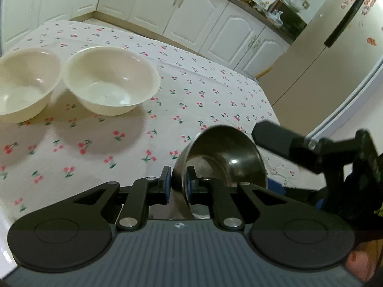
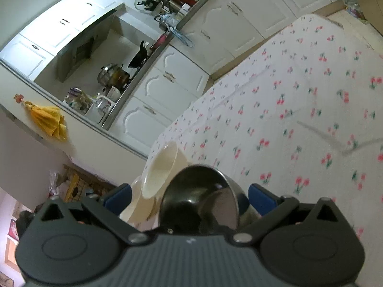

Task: Organize plates and bowls
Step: 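Lift the steel bowl with both tools and carry it toward the plate stack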

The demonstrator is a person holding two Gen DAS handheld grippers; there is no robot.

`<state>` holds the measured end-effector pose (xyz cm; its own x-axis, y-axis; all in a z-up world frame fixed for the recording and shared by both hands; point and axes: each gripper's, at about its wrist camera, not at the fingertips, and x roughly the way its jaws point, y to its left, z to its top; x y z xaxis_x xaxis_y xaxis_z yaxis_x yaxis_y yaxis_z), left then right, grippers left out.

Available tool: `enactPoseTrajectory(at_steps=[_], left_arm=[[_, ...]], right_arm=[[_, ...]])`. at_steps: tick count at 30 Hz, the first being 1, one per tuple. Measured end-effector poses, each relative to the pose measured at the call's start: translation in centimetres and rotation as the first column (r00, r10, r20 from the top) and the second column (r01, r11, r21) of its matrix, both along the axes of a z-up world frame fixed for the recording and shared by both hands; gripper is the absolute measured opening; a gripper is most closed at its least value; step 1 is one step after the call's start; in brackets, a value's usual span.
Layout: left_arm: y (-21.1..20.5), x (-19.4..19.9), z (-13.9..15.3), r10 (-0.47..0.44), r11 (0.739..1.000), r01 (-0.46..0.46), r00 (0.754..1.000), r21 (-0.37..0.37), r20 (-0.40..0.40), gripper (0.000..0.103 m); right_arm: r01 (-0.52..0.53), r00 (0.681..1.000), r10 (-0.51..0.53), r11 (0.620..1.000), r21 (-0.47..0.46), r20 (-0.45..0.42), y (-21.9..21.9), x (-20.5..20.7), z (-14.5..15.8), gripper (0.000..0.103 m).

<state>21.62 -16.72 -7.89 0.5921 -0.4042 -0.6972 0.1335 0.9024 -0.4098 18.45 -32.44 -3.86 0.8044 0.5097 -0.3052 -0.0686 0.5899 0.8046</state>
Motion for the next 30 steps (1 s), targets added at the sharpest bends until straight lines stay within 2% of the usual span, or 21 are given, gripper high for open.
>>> enactPoseTrajectory(at_steps=[5, 15, 21, 27, 30], left_arm=[[1.5, -1.7, 0.5, 0.016, 1.0, -0.016, 1.0, -0.025, 0.007, 0.009], [1.8, -5.1, 0.5, -0.032, 0.997, 0.032, 0.999, -0.072, -0.003, 0.009], [1.4, -5.4, 0.4, -0.065, 0.995, 0.063, 0.998, -0.075, -0.021, 0.01], [2.1, -7.0, -0.1, -0.082, 0.995, 0.079, 0.996, -0.062, -0.044, 0.01], [2.3, -7.2, -0.3, -0.086, 0.995, 0.083, 0.995, -0.061, -0.055, 0.01]], right_arm=[[-0.025, 0.999, 0.025, 0.999, 0.022, -0.03, 1.2, -1.5, -0.1, 0.103], [0.017, 1.0, -0.017, 0.999, 0.043, 0.005, 1.5, -6.0, 1.7, 0.103], [0.039, 0.999, -0.039, 0.999, 0.03, -0.01, 2.1, -8.2, 2.1, 0.103], [0.032, 0.998, -0.033, 0.999, -0.02, -0.056, 3.1, -9.4, 1.5, 0.103], [0.035, 0.998, -0.035, 0.999, -0.005, -0.05, 3.2, -10.1, 1.2, 0.103]])
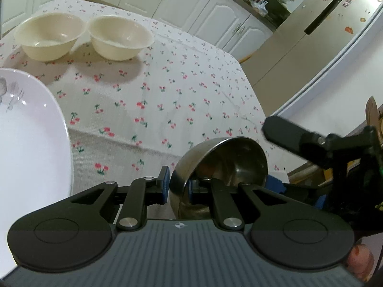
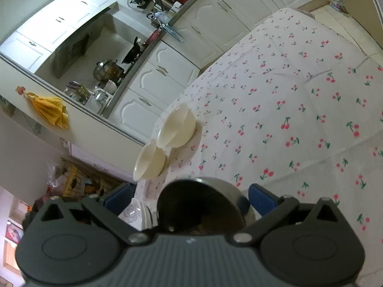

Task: Organize plates and bowls
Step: 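Lift the steel bowl with both tools and carry it toward the plate stack, then lower the steel bowl beside the plate stack and open both tools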

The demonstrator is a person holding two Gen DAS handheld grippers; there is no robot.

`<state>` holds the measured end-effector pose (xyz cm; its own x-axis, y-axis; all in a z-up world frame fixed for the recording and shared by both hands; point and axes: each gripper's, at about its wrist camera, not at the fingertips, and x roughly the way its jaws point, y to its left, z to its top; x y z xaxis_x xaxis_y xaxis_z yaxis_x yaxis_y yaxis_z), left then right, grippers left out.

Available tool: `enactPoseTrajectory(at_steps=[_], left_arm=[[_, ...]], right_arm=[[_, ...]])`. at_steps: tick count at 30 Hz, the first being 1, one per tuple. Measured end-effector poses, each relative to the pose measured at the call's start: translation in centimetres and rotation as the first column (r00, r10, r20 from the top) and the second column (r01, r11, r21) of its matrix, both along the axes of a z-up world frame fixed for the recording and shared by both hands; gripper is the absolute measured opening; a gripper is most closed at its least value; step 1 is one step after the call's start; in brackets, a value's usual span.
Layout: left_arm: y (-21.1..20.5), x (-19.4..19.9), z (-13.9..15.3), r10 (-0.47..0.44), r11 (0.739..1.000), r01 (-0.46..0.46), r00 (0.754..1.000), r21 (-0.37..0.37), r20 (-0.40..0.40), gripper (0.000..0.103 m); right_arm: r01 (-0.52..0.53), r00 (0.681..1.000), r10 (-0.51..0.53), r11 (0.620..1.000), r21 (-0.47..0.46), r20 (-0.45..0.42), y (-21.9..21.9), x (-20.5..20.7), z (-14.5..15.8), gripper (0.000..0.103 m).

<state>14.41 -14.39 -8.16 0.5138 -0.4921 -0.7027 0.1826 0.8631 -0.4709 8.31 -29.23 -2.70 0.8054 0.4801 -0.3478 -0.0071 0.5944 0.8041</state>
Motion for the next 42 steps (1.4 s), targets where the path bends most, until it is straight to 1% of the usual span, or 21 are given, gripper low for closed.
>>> enactPoseTrajectory(at_steps=[4, 8, 9, 10, 12, 14, 16, 19, 22, 23, 25, 27, 31, 34, 35, 36, 39, 42], left_arm=[[0.0, 0.0, -0.1, -0.002, 1.0, 0.002, 1.0, 0.002, -0.005, 0.01], [0.0, 0.1, -0.3, 0.003, 1.0, -0.003, 1.0, 0.007, -0.006, 0.01], [-0.1, 0.3, -0.3, 0.009, 1.0, -0.009, 1.0, 0.012, -0.007, 0.011], [0.0, 0.3, -0.4, 0.017, 1.0, -0.017, 1.0, 0.017, -0.007, 0.017], [0.1, 0.2, -0.6, 0.024, 1.0, -0.023, 1.0, 0.017, -0.008, 0.017], [0.1, 0.1, -0.5, 0.023, 0.999, -0.023, 1.0, 0.023, 0.005, 0.017], [0.0, 0.0, -0.3, 0.025, 0.999, -0.026, 0.999, 0.034, 0.02, 0.017], [0.1, -0.3, 0.0, 0.03, 0.998, -0.032, 0.998, 0.056, 0.052, 0.019], [0.2, -0.7, 0.4, 0.031, 0.997, -0.036, 0.996, 0.063, 0.079, 0.026], [0.2, -0.8, 0.5, 0.032, 0.997, -0.038, 0.995, 0.069, 0.092, 0.031], [0.3, -1.3, 1.0, 0.029, 0.995, -0.041, 0.991, 0.092, 0.129, 0.033], [0.3, -1.8, 1.5, 0.027, 0.994, -0.043, 0.987, 0.104, 0.157, 0.048], [0.9, -2.8, 2.3, 0.024, 0.991, -0.05, 0.979, 0.124, 0.203, 0.055], [2.0, -3.6, 2.9, 0.035, 0.991, -0.063, 0.974, 0.121, 0.222, 0.061], [2.4, -3.9, 3.1, 0.04, 0.99, -0.069, 0.973, 0.122, 0.229, 0.066], [2.8, -4.2, 3.4, 0.044, 0.99, -0.076, 0.97, 0.123, 0.24, 0.073], [4.3, -5.2, 4.4, 0.081, 0.986, -0.117, 0.958, 0.118, 0.275, 0.088], [6.2, -6.2, 5.6, 0.131, 0.978, -0.175, 0.939, 0.115, 0.318, 0.099]], right_arm=[[-0.003, 1.0, 0.003, 1.0, 0.009, 0.021, 0.2, -0.6, 0.3, 0.103], [-0.005, 0.999, 0.005, 1.0, -0.003, 0.039, 0.5, -0.8, 0.7, 0.103], [-0.001, 0.999, 0.001, 1.0, -0.011, 0.041, 0.5, -0.8, 0.7, 0.103], [0.006, 0.999, -0.005, 1.0, -0.021, 0.041, 0.5, -0.8, 0.6, 0.103], [0.023, 0.999, -0.022, 0.999, -0.046, 0.033, 0.5, -0.7, 0.5, 0.103], [0.036, 0.999, -0.035, 0.998, -0.059, 0.022, 0.3, -0.6, 0.2, 0.103], [0.05, 0.999, -0.049, 0.998, -0.048, 0.01, 0.0, -0.6, -0.3, 0.103], [0.063, 0.998, -0.063, 0.997, -0.033, 0.021, -0.5, -0.7, -0.7, 0.103], [0.087, 0.995, -0.085, 0.996, -0.033, 0.052, -0.8, -1.2, -0.4, 0.103], [0.093, 0.994, -0.091, 0.995, -0.03, 0.067, -0.9, -1.3, -0.3, 0.103], [0.102, 0.991, -0.098, 0.994, -0.035, 0.092, -0.9, -1.5, 0.0, 0.103], [0.115, 0.988, -0.109, 0.992, -0.052, 0.108, -0.8, -1.7, 0.2, 0.103], [0.136, 0.985, -0.123, 0.985, -0.107, 0.12, -0.1, -1.8, 0.5, 0.103], [0.15, 0.983, -0.132, 0.978, -0.144, 0.128, 0.5, -1.9, 0.8, 0.103], [0.155, 0.982, -0.135, 0.975, -0.156, 0.135, 0.8, -1.9, 0.9, 0.103], [0.159, 0.981, -0.136, 0.973, -0.165, 0.141, 0.9, -1.9, 1.0, 0.103], [0.171, 0.976, -0.139, 0.965, -0.198, 0.167, 1.6, -2.1, 1.6, 0.103], [0.179, 0.969, -0.133, 0.958, -0.225, 0.208, 2.4, -2.4, 2.4, 0.103]])
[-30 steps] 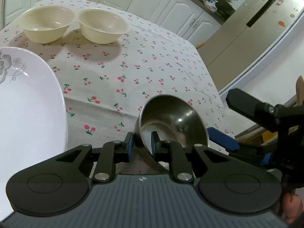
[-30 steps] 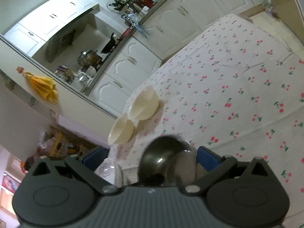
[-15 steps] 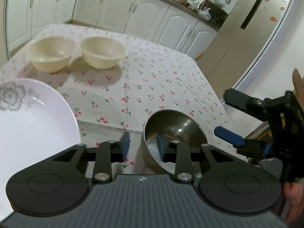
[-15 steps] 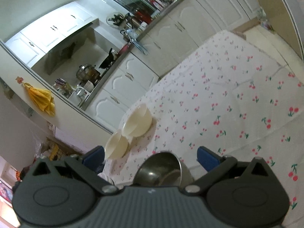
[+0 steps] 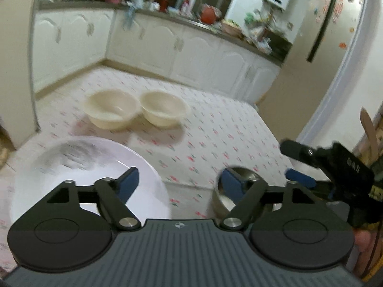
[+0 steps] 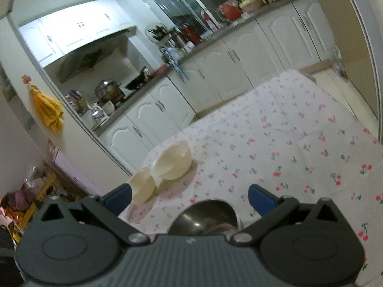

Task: Organize plates and bowls
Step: 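Lower the steel bowl beside the plate stack and open both tools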

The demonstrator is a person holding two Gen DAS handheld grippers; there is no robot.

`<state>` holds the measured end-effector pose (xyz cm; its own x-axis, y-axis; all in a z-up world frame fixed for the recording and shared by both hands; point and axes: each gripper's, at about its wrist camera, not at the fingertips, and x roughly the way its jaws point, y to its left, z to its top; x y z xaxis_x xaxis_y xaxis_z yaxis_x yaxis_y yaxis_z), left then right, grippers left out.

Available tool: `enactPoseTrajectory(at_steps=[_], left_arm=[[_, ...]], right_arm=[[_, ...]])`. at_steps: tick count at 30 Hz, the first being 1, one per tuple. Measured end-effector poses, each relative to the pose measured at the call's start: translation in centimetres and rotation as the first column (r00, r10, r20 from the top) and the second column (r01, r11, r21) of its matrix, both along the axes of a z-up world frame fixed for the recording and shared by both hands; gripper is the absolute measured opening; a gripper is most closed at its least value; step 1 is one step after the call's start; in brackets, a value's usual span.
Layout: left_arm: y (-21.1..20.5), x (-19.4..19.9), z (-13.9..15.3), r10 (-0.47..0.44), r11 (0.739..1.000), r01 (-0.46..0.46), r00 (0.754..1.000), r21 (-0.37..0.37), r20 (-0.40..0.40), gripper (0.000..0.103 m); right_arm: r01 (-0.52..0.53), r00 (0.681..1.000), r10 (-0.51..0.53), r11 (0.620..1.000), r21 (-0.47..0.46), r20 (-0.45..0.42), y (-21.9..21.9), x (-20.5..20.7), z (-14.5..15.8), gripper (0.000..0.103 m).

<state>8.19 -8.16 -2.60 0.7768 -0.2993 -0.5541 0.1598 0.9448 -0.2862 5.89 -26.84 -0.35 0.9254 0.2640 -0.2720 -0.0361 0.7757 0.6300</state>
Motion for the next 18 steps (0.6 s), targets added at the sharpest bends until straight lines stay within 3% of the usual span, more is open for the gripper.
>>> enactPoseTrajectory(at_steps=[6, 11, 18], left_arm=[[3.7, -1.1, 2.6, 0.136, 0.99, -0.138, 0.986, 0.01, 0.1, 0.101], [6.4, 0.0, 4.0, 0.206, 0.978, -0.204, 0.966, -0.029, 0.155, 0.103], [7.5, 4.2, 4.1, 0.276, 0.961, -0.268, 0.945, -0.066, 0.174, 0.103]], right_arm=[[-0.055, 0.998, 0.055, 0.998, -0.005, 0.038, 1.3, -0.2, 1.2, 0.103], [-0.077, 0.995, 0.078, 0.997, -0.016, 0.062, 2.2, -0.7, 2.0, 0.103], [-0.093, 0.996, 0.093, 0.995, -0.022, -0.009, 3.2, 0.0, 1.9, 0.103]])
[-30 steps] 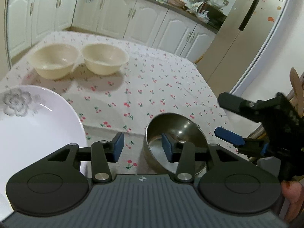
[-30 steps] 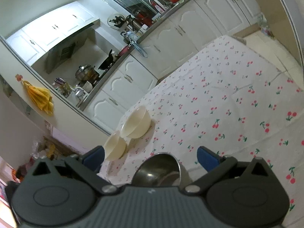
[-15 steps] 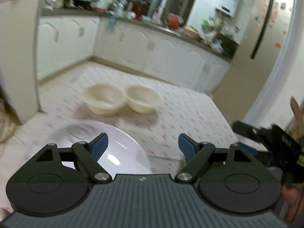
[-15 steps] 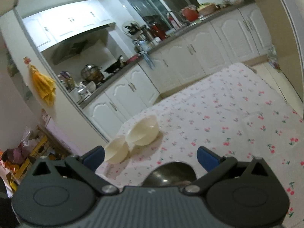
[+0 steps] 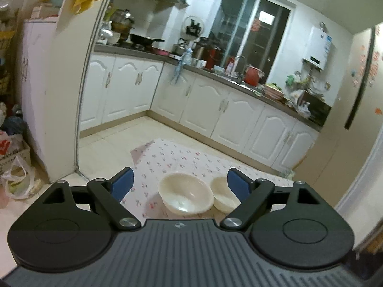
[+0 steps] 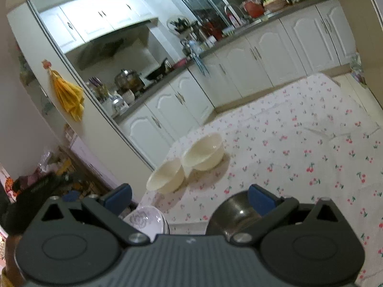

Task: Organize plates and bowls
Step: 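Move both tools to the nearer cream plastic bowl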

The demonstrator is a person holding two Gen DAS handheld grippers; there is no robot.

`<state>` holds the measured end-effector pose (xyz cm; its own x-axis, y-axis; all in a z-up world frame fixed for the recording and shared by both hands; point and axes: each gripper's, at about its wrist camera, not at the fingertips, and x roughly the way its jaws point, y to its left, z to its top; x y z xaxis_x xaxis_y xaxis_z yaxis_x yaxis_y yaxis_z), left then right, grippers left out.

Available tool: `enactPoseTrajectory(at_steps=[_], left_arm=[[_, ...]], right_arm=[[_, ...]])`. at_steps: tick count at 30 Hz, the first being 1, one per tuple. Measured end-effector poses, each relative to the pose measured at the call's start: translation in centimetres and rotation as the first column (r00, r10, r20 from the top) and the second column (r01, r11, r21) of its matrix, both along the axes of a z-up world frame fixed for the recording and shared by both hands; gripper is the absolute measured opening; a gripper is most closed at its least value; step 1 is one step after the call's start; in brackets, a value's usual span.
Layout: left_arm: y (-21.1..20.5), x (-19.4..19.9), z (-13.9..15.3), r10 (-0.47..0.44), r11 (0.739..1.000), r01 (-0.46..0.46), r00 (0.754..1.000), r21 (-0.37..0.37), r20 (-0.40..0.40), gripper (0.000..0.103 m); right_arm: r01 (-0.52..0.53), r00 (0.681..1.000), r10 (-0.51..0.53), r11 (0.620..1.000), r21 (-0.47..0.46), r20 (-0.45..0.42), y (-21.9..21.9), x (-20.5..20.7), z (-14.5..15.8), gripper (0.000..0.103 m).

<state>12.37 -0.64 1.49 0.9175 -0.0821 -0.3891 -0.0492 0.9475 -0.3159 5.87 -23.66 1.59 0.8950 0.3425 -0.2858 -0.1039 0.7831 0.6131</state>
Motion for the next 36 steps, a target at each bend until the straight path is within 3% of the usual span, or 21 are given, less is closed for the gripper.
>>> enactPoseTrajectory(at_steps=[4, 16, 27, 30, 33, 36], left_arm=[[1.1, 2.1, -0.4, 0.007, 0.999, -0.008, 1.0, -0.051, -0.011, 0.103], [3.7, 4.0, -2.9, 0.012, 0.99, -0.019, 0.999, -0.139, -0.051, 0.102], [4.0, 5.1, -3.9, -0.094, 0.981, 0.073, 0.989, -0.178, -0.114, 0.07], [3.5, 5.5, -4.1, -0.118, 0.983, 0.097, 0.985, -0.155, -0.128, 0.059], [3.6, 5.8, -4.4, -0.117, 0.984, 0.094, 0.982, -0.151, -0.151, 0.046], [3.9, 5.7, -4.4, -0.098, 0.986, 0.074, 0.982, -0.147, -0.162, 0.041]], right_arm=[[-0.009, 0.997, 0.009, 1.0, 0.005, -0.072, 0.5, 0.9, -0.3, 0.103], [-0.098, 0.987, 0.102, 0.994, 0.038, -0.127, 3.8, 6.2, 1.5, 0.103], [-0.194, 0.961, 0.217, 0.971, 0.137, -0.172, 7.9, 14.4, 1.3, 0.103], [-0.198, 0.956, 0.228, 0.966, 0.164, -0.186, 8.8, 16.3, 1.0, 0.103], [-0.196, 0.955, 0.226, 0.968, 0.158, -0.194, 9.4, 17.9, 0.7, 0.103], [-0.179, 0.955, 0.206, 0.974, 0.136, -0.214, 9.6, 19.1, 0.4, 0.103]])
